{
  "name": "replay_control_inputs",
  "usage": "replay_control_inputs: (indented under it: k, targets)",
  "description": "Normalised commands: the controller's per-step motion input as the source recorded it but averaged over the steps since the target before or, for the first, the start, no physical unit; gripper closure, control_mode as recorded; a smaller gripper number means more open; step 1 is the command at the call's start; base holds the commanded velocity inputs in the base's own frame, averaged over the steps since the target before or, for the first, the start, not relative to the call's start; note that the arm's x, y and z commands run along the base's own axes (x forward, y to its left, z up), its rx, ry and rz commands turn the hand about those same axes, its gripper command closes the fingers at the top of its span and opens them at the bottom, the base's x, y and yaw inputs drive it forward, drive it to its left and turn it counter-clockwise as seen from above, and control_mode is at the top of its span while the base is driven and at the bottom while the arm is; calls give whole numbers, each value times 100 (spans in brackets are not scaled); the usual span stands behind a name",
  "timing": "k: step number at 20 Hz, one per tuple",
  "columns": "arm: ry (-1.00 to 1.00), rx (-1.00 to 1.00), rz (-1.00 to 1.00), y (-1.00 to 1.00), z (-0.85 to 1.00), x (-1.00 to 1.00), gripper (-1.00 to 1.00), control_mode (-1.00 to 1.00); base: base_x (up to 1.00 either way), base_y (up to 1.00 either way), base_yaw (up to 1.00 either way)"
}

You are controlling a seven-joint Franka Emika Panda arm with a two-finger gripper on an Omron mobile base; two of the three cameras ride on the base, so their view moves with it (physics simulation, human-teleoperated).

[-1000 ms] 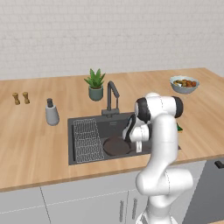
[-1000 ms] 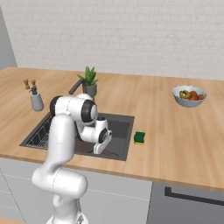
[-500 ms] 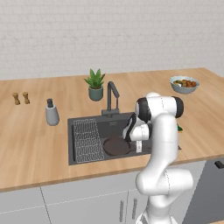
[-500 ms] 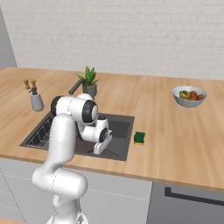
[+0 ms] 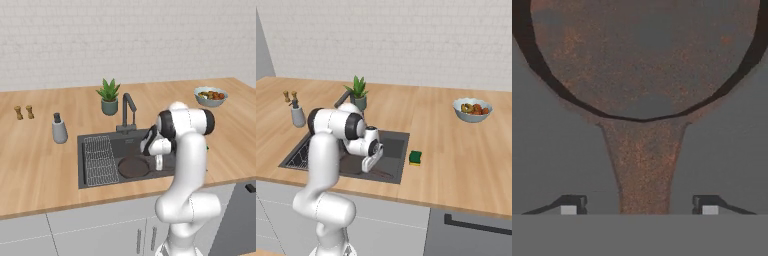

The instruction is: Pick the pan and sponge and place them into the sink. Then turn on the water.

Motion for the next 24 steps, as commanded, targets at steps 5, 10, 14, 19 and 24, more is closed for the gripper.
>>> replay_control_inputs:
  k: [5,10,14,19,24]
  targets:
    - [1,1,0,0,99,0,-100,-100,0,0,0]
    - [12,0,-6,0,100,0,-100,-100,0,0,0]
    - [20,-3,-15,-9,97,-1,-100,-100,0,0,0]
    - [9,0,-4,-14,27,0,-100,-100,0,0,0]
    - [-1,0,-2,0,0,0,-100,-100,0,0,0]
